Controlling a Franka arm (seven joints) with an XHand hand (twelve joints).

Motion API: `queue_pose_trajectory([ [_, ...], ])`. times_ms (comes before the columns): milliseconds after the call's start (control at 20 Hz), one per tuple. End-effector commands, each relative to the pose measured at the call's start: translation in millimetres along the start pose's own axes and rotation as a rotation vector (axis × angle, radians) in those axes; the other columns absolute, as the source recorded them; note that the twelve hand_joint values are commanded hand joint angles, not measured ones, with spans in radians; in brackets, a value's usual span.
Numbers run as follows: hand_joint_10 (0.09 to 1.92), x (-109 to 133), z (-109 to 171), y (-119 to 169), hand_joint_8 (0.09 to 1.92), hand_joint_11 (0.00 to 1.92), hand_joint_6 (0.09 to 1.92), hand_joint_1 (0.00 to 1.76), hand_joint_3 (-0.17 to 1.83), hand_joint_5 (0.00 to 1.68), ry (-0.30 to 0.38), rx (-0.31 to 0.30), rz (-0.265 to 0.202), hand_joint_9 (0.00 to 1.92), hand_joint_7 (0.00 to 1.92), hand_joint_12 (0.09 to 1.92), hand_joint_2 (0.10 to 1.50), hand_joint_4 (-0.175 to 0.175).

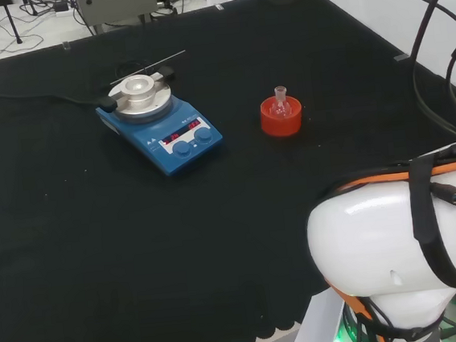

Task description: Pick up the round-bottom flask.

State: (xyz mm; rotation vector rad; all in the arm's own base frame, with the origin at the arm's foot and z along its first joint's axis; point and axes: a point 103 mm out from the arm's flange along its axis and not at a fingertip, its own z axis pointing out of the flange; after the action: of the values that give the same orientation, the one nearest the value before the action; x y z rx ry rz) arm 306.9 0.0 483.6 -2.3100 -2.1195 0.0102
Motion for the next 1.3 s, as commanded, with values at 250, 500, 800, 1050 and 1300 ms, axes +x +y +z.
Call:
queue_pose_trajectory([
  [250, 0.56, -2, 4, 4, 0.39, 0.0, 0.09, 0.06, 0.32, 0.29, -0.003, 0.0, 0.01, 0.14, 0.07, 0.82, 1.25, 0.002],
  [500, 0.56, -2, 10, 11, 0.38, 0.0, 0.09, 0.05, 0.29, 0.29, -0.002, 0.006, 0.021, 0.14, 0.07, 0.81, 1.27, 0.001],
  [800, 0.56, -17, 33, 28, 0.38, 0.0, 0.09, 0.06, 0.28, 0.3, 0.021, 0.028, 0.073, 0.14, 0.08, 0.81, 1.27, 0.0],
  [1050, 0.57, -40, 58, 46, 0.38, 0.0, 0.09, 0.1, 0.25, 0.31, 0.051, 0.036, 0.117, 0.14, 0.08, 0.81, 1.26, -0.003],
  [1300, 0.57, -66, 88, 75, 0.38, 0.0, 0.09, 0.15, 0.23, 0.32, 0.083, 0.032, 0.145, 0.15, 0.09, 0.82, 1.25, -0.007],
])
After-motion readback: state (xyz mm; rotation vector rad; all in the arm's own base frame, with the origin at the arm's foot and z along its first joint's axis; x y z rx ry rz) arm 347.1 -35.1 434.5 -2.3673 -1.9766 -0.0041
